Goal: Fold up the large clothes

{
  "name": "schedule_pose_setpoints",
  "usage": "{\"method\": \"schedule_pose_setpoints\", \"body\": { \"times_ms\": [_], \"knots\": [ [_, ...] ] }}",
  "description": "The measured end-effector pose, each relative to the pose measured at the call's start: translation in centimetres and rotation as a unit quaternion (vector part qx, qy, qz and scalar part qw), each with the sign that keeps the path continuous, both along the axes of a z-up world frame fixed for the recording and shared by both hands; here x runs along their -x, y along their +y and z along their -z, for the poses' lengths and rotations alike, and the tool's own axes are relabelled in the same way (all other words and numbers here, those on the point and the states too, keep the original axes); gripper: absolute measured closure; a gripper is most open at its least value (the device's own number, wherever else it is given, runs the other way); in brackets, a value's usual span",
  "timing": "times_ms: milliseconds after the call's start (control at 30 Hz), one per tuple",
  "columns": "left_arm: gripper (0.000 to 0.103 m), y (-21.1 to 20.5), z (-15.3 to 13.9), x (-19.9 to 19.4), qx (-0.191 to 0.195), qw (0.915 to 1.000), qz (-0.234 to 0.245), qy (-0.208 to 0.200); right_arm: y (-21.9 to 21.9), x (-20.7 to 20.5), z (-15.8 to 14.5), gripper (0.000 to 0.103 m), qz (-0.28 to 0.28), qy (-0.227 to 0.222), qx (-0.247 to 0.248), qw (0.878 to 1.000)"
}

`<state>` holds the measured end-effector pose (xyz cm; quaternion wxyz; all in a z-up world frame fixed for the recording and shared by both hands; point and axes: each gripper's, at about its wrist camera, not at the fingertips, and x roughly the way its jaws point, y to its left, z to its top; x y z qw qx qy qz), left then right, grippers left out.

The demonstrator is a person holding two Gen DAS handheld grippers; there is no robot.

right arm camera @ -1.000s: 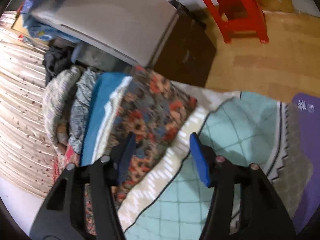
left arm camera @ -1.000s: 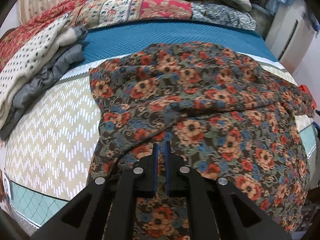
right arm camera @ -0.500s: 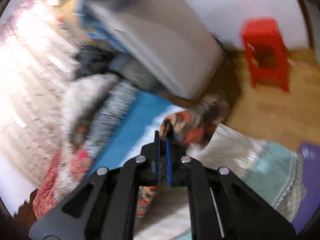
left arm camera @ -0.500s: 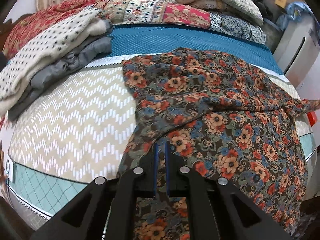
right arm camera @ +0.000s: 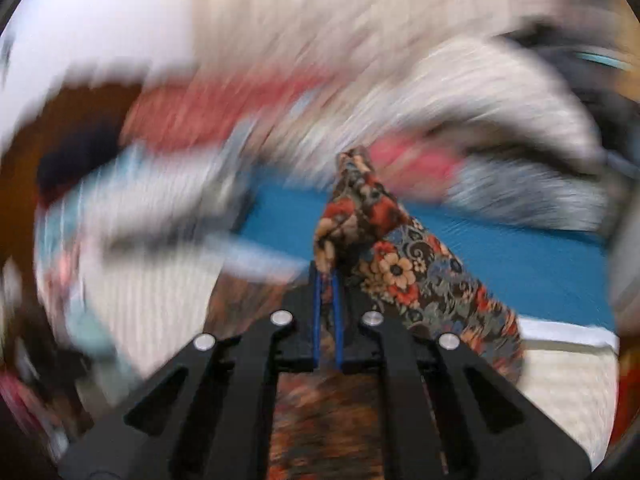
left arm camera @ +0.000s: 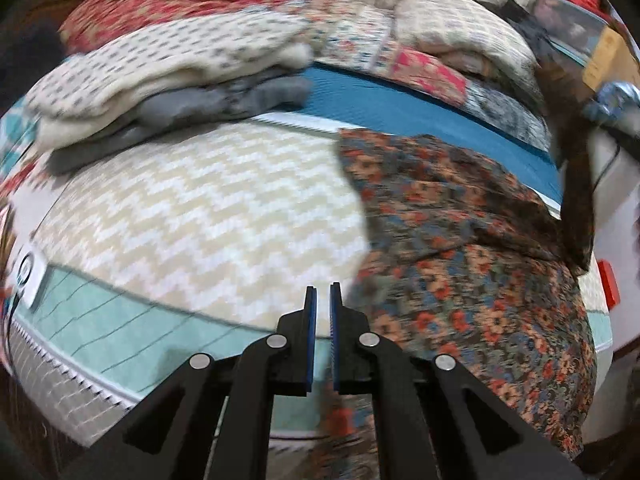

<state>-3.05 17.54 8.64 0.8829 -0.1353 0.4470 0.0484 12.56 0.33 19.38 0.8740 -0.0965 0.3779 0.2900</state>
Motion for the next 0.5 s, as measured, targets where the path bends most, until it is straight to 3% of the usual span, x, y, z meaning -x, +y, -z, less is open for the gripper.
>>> {"method": "schedule_pose_setpoints", "body": {
  "times_ms": [67, 133, 200, 233, 300, 367, 467, 500],
  "knots": [
    [0.045, 1.4, 0.6, 0.7, 0.006, 0.9997, -0.020, 0.009, 5.0, 1.0, 6.1, 0.097, -0.035, 0.029, 0.035, 0.998],
    [0.045, 2.2, 1.0, 1.0, 0.011, 0.9993, -0.030, 0.017, 8.8, 1.7, 12.4, 0.083, -0.046, 0.060, 0.087, 0.993],
    [0.045, 2.6, 1.3, 1.1, 0.011, 0.9991, -0.031, 0.025, 8.9, 2.5, 14.7, 0.067, -0.039, 0.064, 0.090, 0.993],
    [0.045, 2.6, 1.3, 1.0, 0.008, 0.9993, -0.028, 0.025, 8.5, 3.0, 14.3, 0.064, -0.041, 0.053, 0.076, 0.995],
    [0.045, 2.3, 1.1, 0.3, 0.003, 0.9996, -0.019, 0.020, 6.3, 3.8, 12.6, 0.052, -0.047, 0.072, 0.029, 0.996],
    [0.045, 1.5, 0.7, -1.1, 0.000, 0.9999, -0.008, 0.013, 1.8, 4.8, 9.5, 0.047, -0.037, 0.059, -0.033, 0.997],
    [0.045, -0.6, -0.4, -3.9, -0.004, 0.9998, 0.018, -0.006, -4.8, 4.5, 6.2, 0.046, 0.027, 0.028, -0.054, 0.998],
    [0.045, -1.4, -0.8, -4.9, -0.006, 0.9995, 0.026, -0.013, -8.7, 4.1, 5.4, 0.046, 0.072, 0.021, -0.064, 0.995]
  ]
}}
